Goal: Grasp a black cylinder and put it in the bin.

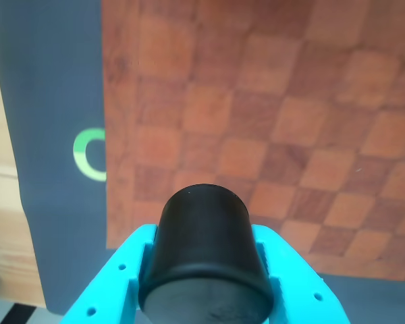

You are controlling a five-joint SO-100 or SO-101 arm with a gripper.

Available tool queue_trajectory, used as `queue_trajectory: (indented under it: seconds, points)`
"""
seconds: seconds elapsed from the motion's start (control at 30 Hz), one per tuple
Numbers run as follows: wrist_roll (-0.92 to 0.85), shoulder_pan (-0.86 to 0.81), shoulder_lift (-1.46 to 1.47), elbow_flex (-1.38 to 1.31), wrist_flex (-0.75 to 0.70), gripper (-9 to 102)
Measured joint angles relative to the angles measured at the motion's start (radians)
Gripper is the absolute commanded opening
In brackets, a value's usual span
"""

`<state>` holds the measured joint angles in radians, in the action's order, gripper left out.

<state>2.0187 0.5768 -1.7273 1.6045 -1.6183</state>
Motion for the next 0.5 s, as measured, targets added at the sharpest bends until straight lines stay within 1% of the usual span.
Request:
queue_trajectory:
  seconds: [0.2, 0.3, 0.5]
  points:
    - [-0.083, -0.067, 0.048, -0.081, -0.002, 10]
    - [-0.143, -0.123, 0.137, -0.164, -0.002, 10]
    - [-0.259, -0.173, 0.36, -0.405, -0.002, 10]
